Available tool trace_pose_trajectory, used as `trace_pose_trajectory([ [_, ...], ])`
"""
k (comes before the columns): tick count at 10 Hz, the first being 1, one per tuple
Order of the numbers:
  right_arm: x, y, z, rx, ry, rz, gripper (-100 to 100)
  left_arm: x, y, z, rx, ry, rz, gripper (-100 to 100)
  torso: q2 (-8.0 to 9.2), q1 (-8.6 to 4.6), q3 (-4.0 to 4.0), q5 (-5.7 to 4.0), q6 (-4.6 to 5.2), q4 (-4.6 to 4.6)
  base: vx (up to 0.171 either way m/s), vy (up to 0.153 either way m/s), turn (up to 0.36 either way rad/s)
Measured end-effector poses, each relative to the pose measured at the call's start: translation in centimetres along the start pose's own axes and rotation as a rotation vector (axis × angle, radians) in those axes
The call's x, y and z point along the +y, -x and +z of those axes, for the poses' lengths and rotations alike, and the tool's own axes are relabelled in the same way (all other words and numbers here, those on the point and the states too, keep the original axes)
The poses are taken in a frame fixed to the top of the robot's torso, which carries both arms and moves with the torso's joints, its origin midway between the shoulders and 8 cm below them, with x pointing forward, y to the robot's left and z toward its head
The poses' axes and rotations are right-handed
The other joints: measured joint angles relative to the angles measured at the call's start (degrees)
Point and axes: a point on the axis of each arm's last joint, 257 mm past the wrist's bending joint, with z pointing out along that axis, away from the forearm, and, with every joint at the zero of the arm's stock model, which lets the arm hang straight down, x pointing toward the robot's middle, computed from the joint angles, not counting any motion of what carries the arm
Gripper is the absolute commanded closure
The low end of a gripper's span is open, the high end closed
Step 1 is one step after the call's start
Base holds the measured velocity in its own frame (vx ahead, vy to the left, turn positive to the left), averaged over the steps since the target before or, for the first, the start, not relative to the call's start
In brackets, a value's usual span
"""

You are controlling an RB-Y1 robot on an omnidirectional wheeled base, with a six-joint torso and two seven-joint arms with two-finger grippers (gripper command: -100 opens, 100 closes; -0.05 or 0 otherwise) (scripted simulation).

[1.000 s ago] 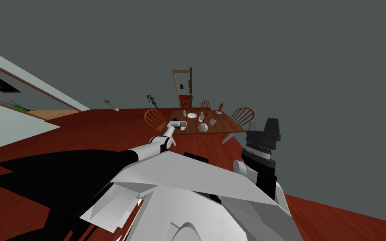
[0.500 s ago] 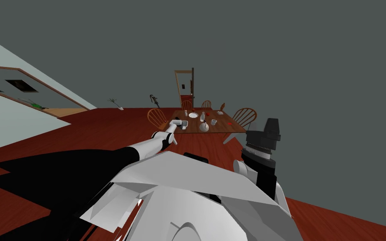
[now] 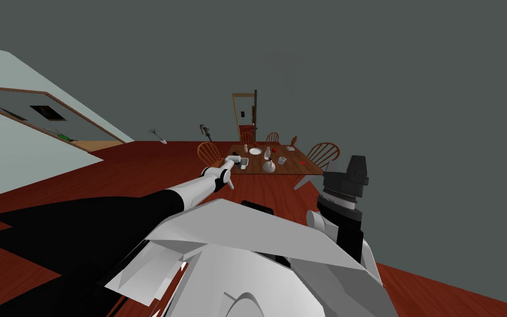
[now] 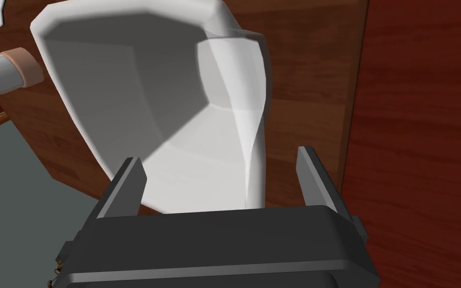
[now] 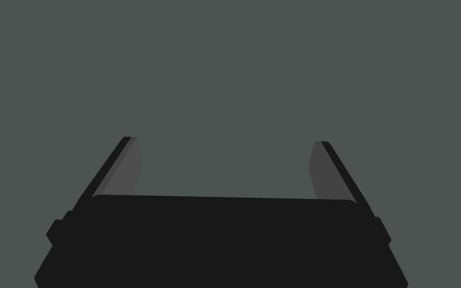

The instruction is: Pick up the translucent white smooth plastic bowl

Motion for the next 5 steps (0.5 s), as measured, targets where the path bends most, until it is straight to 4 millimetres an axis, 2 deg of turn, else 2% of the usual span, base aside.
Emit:
trace_pose_trajectory([
  [1, 0.00, 0.00, 0.00, 0.000, 0.000, 0.000, 0, 0.11, -0.03, 0.05, 0.000, 0.003, 0.000, 100, -0.04, 0.01, -0.02, 0.00, -0.01, -0.01, 0.000, 0.000, 0.000],
  [5, 0.00, 0.00, 0.00, 0.000, 0.000, 0.000, 0, 0.20, -0.02, 0.08, 0.000, 0.004, -0.001, 100, -0.04, -0.01, -0.01, -0.03, 0.00, 0.03, -0.002, 0.000, 0.002],
])
